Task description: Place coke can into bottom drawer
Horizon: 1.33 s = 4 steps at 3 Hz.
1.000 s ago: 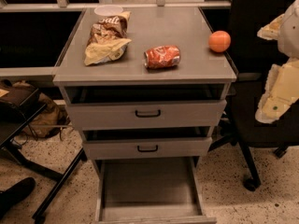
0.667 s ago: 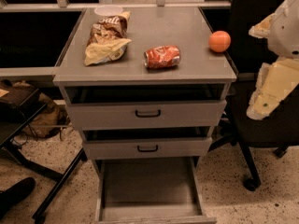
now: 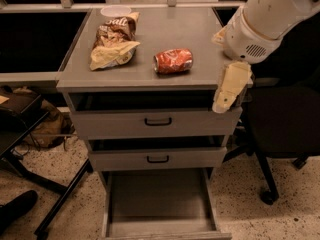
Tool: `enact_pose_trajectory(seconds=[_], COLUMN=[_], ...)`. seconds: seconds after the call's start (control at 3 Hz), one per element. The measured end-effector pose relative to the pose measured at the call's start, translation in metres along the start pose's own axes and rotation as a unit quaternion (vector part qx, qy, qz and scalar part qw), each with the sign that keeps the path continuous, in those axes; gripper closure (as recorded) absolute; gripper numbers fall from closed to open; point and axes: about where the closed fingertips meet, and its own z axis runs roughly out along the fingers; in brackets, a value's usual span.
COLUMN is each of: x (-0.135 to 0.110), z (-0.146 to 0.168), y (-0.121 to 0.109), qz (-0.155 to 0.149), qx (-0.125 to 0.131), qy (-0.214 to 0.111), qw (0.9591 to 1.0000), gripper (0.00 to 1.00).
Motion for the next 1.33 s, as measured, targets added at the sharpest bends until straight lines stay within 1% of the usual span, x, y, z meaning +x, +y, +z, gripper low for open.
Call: enact_pose_trajectory(seconds=[0.33,0.67,1.0,1.33], x=[0.000,-0.004,-0.014,-0.018], z=[0.000,0.015,0.045,0.097], y=[0.000,-0.021,-0.063,-0.116], qz=[0.000,-0.012,-0.033,-0.022], qx=[0.000,0.007,0.013,0.019], qy=[0.000,-0.023,-0.060,-0.113], qw=[1.0000,0.9996,0.9976,0.9931], gripper=[0.00,0.00,0.00,0.00])
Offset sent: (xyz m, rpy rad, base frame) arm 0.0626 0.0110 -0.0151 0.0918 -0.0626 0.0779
